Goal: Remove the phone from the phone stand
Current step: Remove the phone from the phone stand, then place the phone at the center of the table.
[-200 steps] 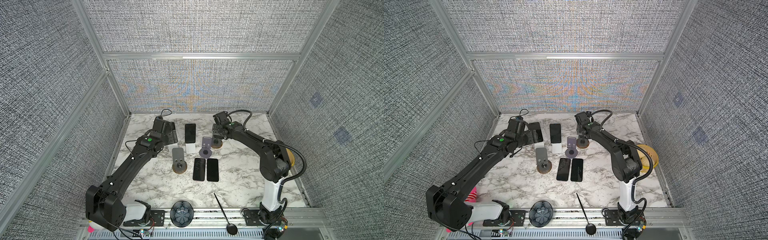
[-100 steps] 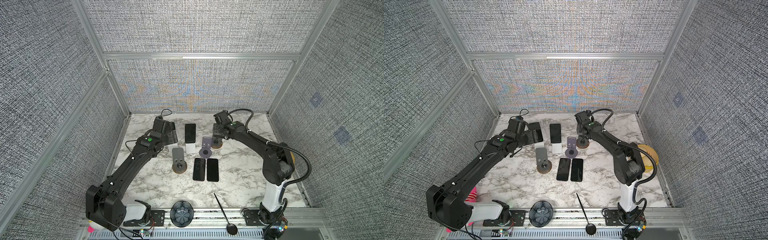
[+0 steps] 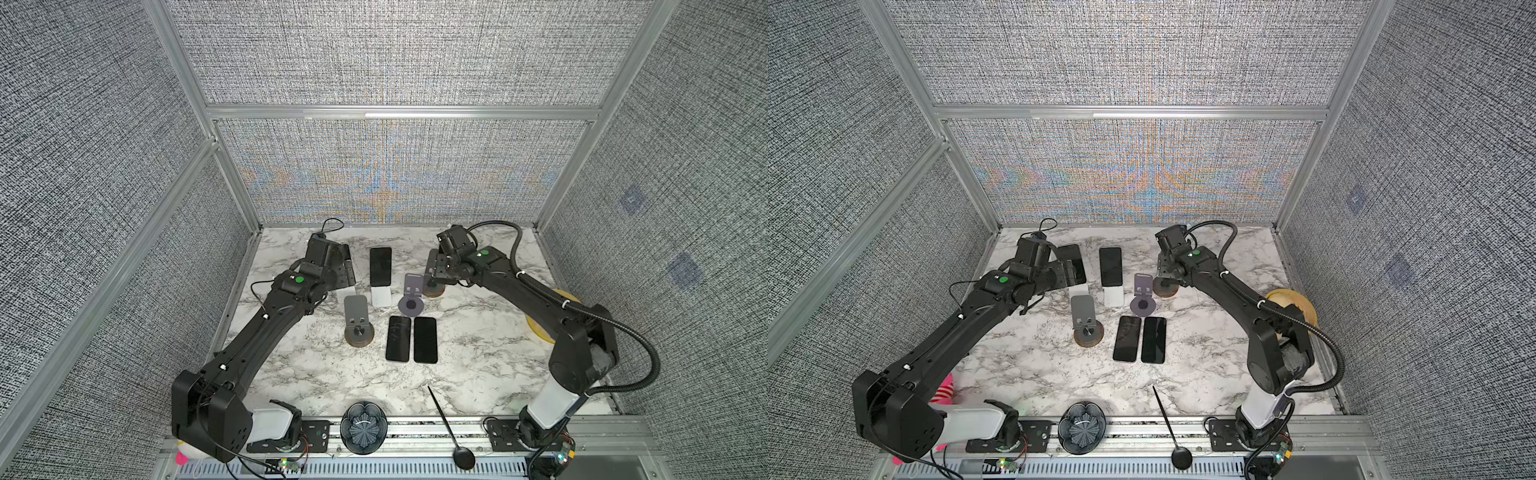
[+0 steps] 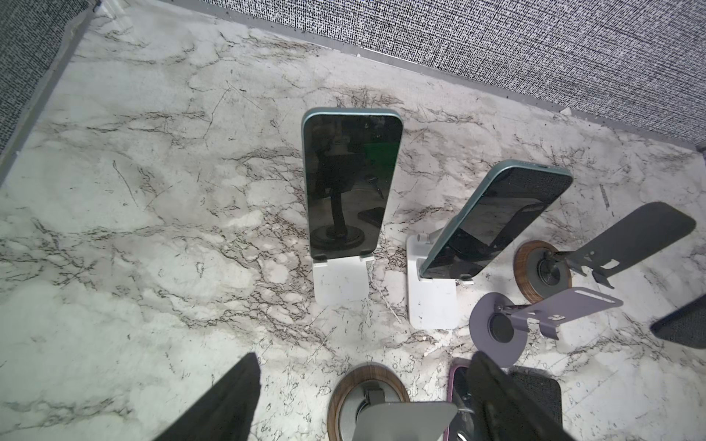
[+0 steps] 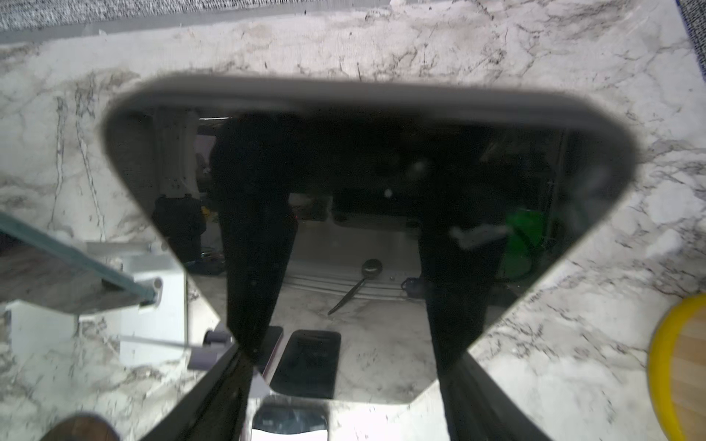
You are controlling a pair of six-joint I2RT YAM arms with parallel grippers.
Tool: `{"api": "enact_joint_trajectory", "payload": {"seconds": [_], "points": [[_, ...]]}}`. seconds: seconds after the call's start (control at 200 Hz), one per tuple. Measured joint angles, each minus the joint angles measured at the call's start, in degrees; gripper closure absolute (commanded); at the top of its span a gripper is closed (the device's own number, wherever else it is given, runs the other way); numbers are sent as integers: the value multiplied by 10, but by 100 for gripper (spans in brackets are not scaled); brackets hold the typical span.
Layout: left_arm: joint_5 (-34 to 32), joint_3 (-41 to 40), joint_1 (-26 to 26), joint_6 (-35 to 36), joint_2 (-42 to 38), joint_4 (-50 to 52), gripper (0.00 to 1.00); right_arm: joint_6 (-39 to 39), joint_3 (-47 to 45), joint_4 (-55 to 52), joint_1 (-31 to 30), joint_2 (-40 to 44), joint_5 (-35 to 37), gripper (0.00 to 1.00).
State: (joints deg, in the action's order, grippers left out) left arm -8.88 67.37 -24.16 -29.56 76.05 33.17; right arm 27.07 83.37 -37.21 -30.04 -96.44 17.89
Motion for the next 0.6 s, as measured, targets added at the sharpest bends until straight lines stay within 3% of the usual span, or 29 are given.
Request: {"api": "enact_joint_trajectory", "payload": {"seconds": [0.35,0.6], "points": [[0,0,0,0,0,-2,14,-19,-23,-146,8,83,-67,28],[-1,0,0,0,0,-6,14,-38,-12,-261,12,78,-126,28]]}}
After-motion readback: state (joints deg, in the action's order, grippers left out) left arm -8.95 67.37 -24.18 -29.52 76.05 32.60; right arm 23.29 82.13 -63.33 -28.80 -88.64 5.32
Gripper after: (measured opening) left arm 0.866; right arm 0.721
